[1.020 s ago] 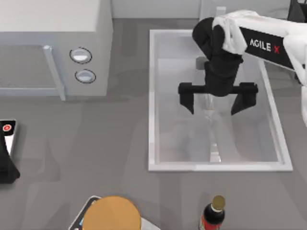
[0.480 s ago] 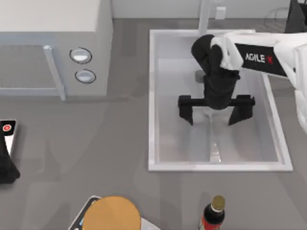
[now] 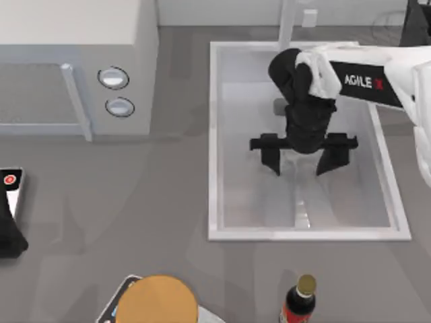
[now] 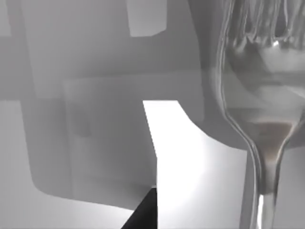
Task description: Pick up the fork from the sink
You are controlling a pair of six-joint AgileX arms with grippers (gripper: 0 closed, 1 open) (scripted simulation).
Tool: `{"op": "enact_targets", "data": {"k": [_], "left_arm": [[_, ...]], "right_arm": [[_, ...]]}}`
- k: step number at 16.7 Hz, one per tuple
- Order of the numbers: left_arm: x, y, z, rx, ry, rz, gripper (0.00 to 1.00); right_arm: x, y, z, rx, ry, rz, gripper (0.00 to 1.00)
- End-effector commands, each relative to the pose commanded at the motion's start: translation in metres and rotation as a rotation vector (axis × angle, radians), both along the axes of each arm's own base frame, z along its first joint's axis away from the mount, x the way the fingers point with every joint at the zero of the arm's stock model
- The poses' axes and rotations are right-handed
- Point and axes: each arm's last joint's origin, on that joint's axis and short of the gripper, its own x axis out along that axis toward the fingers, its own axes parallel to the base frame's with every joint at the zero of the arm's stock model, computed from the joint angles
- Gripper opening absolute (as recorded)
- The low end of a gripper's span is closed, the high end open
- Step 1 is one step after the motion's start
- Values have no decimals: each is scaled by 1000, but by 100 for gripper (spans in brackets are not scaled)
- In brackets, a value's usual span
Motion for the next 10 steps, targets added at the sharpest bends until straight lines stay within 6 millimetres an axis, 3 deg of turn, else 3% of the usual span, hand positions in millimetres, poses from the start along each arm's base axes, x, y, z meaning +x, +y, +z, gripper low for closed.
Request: {"op": "enact_targets", "data": {"k": [5, 10], "left_arm": [[0, 0, 0, 0, 0, 0, 100], [0, 0, 0, 0, 0, 0, 100]], "right_arm": [[0, 0, 0, 0, 0, 0, 2], [0, 0, 0, 0, 0, 0, 0]]}}
